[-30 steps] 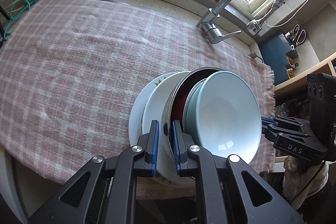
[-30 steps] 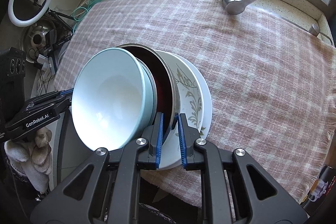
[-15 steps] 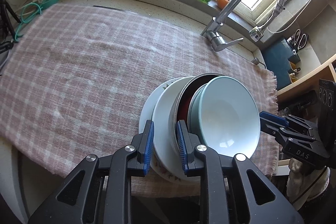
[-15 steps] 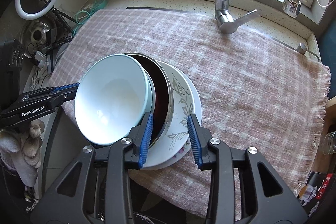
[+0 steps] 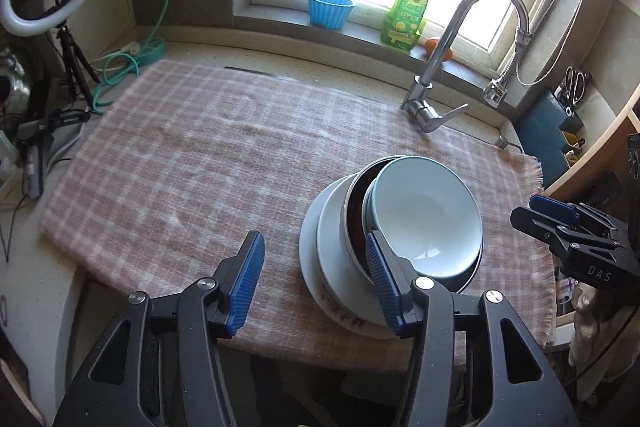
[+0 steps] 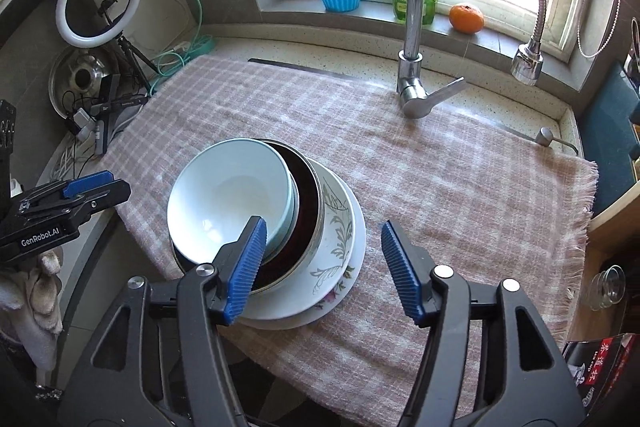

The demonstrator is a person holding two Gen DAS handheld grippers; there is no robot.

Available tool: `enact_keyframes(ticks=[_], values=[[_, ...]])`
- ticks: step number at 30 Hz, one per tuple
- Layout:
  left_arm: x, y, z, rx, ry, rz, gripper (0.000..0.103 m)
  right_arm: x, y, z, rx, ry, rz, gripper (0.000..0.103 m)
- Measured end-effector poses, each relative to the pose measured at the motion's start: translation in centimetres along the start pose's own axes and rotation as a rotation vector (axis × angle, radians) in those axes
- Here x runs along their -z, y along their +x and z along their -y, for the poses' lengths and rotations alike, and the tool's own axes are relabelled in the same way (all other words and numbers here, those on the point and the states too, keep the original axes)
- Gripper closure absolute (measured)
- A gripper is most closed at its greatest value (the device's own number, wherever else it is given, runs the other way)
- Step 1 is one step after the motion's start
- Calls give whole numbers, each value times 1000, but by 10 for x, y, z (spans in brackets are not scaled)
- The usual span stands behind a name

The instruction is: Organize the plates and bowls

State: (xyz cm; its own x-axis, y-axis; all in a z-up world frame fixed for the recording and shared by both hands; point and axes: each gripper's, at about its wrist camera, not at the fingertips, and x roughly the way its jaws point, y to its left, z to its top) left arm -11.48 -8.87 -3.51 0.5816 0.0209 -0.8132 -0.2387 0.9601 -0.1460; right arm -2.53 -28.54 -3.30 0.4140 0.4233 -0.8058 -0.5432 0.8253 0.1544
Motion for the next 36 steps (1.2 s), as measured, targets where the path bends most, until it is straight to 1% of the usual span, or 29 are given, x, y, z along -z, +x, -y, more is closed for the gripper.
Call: enact_keyframes(ticks=[2, 4, 6, 7, 9, 13, 16, 36], values=[[5, -5, 7, -17, 9, 17, 43, 2, -4, -2, 5, -12, 16, 32], [10, -11, 14, -47, 24, 39, 40, 5, -10, -4, 11, -19, 38, 28], [14, -15, 20, -64, 29, 51, 35, 8, -15, -5, 12, -26, 60, 26], [15, -16, 21, -68, 23, 56, 34, 9, -18, -6, 17, -31, 69, 24], [18, -20, 23, -74, 14, 62, 33, 11, -22, -7, 32, -38, 87, 20], [21, -23, 25, -84, -7, 63, 33, 14, -30, -4, 46, -28, 116, 18], [22, -23, 27, -83, -15, 58, 33, 16, -33, -1, 52, -24, 125, 13], [20, -23, 38, -92, 3, 57, 33, 18, -35, 11, 59, 8, 137, 13]])
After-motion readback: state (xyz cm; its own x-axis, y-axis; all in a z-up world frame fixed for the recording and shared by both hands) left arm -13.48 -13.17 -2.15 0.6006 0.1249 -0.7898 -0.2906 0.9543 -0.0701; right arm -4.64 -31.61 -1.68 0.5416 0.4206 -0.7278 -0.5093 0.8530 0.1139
